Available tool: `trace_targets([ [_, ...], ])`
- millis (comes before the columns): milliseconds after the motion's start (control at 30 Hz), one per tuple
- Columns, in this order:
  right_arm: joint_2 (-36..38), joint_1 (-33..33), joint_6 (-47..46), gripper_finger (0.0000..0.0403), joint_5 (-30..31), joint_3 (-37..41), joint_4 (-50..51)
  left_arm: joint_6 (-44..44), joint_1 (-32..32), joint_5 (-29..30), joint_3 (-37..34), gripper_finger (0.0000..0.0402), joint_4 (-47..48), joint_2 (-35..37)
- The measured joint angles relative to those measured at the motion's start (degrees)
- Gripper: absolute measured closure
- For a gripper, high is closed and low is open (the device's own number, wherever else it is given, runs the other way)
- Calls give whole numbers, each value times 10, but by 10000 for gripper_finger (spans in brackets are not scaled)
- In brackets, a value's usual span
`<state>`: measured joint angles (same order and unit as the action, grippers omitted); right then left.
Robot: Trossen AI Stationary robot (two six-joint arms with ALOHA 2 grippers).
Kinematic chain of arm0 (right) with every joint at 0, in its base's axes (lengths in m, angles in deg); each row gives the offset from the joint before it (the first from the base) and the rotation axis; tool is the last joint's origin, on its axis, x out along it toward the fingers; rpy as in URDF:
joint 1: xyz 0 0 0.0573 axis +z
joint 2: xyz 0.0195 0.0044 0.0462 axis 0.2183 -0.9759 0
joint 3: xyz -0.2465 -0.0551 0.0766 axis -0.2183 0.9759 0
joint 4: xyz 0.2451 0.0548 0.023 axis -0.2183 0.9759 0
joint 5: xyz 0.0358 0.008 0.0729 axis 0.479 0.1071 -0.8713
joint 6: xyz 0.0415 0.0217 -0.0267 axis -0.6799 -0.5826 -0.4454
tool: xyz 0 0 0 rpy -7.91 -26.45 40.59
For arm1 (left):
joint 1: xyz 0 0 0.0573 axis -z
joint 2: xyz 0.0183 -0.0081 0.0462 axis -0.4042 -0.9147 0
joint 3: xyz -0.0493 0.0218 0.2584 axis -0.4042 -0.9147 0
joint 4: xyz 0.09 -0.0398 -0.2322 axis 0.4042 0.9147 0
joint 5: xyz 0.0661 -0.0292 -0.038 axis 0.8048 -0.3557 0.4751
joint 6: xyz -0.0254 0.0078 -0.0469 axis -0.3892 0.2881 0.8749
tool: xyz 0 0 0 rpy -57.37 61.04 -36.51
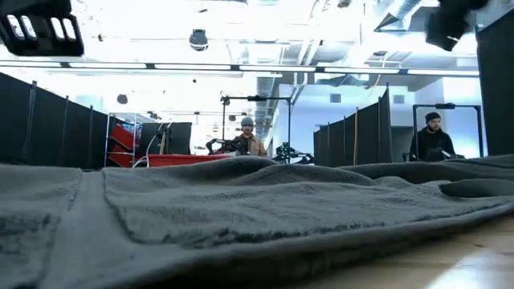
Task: Roll towel
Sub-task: Roll the black towel
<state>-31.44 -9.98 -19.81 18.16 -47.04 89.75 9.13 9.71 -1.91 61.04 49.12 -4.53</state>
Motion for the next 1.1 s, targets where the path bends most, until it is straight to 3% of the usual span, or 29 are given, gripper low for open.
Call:
trace_targets([
  [100,-70,88,-22,238,44,12,-166,-58,25,39,0,315,115,39],
  [200,-186,158,-38,243,91,13,-318,-93,64,46,0,317,203,56],
  [300,-319,205,-75,245,146,1,-441,-112,107,46,-2,318,236,61],
  [400,-449,233,-119,245,171,-55,-501,-123,142,52,-9,318,246,61],
  [500,-568,256,-133,245,173,-154,-496,-114,169,58,-17,318,247,61],
  [667,-716,275,-110,246,171,-369,-376,-86,200,80,-20,318,247,61],
  [900,-858,278,-36,246,153,-615,-212,-41,208,87,-20,318,248,61],
  [1100,-957,278,-32,246,140,-742,-174,-20,208,87,-20,318,267,61],
])
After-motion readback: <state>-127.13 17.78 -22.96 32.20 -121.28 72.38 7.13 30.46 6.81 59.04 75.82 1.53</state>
